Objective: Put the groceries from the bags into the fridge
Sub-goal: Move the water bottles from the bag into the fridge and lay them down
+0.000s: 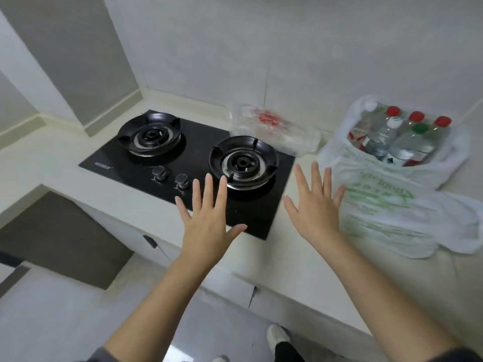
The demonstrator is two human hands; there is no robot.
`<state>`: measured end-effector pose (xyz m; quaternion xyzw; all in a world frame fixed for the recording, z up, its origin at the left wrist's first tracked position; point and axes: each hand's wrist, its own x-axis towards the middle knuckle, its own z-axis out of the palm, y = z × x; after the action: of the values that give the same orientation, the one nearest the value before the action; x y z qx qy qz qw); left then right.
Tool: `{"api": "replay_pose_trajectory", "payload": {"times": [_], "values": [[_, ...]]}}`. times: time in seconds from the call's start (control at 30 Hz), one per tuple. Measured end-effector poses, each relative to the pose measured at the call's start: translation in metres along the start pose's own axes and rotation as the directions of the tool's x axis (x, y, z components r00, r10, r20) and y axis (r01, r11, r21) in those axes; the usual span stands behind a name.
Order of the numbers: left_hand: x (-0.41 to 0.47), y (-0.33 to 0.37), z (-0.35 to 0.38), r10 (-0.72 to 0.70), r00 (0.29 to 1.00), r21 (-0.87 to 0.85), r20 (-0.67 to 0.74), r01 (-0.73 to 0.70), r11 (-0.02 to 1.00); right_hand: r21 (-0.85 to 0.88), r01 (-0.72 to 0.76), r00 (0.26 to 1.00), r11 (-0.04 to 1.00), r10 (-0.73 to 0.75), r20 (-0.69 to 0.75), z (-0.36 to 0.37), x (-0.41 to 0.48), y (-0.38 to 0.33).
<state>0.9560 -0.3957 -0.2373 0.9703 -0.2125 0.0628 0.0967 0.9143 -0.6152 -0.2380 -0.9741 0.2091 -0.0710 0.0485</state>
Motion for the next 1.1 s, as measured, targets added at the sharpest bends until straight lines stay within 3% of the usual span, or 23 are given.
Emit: {"api": "replay_pose_trajectory", "payload": {"times": [0.3, 0.57, 0.73, 0.9, 1.1], "values": [[0.092, 0.141, 0.033, 0.102, 0.995, -0.032, -0.003, -0.102, 0.994, -0.008, -0.142, 0.989, 0.99, 0.142, -0.043, -0.018, 0.093, 0.145], [0.186, 0.239, 0.035, 0.254, 0.967, -0.051, -0.016, -0.255, 0.966, 0.078, -0.318, 0.938, 0.945, 0.326, -0.115, -0.032, 0.168, 0.234], [0.243, 0.289, 0.043, 0.342, 0.94, -0.004, 0.013, -0.342, 0.94, 0.027, -0.346, 0.918, 0.938, 0.344, -0.199, -0.041, 0.21, 0.27], [0.283, 0.326, 0.057, 0.382, 0.924, -0.006, 0.019, -0.382, 0.924, -0.021, -0.37, 0.927, 0.929, 0.367, -0.083, -0.038, 0.232, 0.297], [0.315, 0.363, 0.068, 0.418, 0.909, 0.023, -0.001, -0.418, 0.908, -0.101, -0.315, 0.948, 0.944, 0.307, -0.085, -0.033, 0.234, 0.31]]}}
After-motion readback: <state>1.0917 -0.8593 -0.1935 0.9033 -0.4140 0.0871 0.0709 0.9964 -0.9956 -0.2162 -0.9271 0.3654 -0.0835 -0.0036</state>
